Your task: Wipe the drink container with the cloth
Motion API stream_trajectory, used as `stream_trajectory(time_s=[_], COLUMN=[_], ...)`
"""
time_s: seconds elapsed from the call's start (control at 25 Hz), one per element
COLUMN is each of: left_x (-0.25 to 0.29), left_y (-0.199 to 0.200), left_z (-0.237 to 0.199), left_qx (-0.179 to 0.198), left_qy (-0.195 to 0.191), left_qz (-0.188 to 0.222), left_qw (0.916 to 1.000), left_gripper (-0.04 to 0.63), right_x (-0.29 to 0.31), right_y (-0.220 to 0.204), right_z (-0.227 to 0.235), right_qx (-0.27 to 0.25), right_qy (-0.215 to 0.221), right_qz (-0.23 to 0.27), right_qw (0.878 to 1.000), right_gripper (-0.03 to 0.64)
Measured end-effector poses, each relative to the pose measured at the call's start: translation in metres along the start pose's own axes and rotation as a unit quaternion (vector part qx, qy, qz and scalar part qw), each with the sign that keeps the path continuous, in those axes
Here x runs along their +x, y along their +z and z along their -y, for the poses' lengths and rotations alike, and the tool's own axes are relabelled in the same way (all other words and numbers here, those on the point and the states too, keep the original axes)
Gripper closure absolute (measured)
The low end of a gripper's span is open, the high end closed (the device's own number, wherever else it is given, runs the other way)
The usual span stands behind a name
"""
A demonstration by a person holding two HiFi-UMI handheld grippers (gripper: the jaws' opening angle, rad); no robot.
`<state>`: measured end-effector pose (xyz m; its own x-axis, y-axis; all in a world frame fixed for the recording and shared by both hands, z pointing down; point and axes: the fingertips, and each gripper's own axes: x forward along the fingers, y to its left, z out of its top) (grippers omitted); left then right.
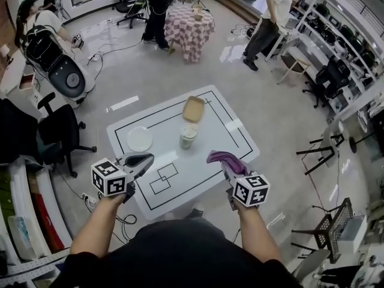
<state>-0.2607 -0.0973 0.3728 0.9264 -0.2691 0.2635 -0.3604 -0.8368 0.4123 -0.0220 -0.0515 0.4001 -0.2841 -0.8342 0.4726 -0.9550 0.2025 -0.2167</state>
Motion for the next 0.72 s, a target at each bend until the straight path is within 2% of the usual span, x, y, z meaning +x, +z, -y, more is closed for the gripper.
stream_trajectory(time_s=[0.28,0.72], left_x=[0.018,0.062], left_y=[0.003,0.015], left_z=[-0.022,-0.061], left_qx=[-0.003,-0.019], left_qy=[0.005,0.050], left_qz=[-0.006,-0.007], left_qw=[1.0000,0.9985], left_gripper=[0.572,0.572], right_x=[0.032,0.099], right_y=[0.003,0.028], right_z=[0.011,0.054], right_qx=[-0.004,-0.023], right_qy=[0.013,0.058], right_qz=[-0.015,-0.034], right_qw=[1.000,0.997], right_gripper=[0.535,0.535])
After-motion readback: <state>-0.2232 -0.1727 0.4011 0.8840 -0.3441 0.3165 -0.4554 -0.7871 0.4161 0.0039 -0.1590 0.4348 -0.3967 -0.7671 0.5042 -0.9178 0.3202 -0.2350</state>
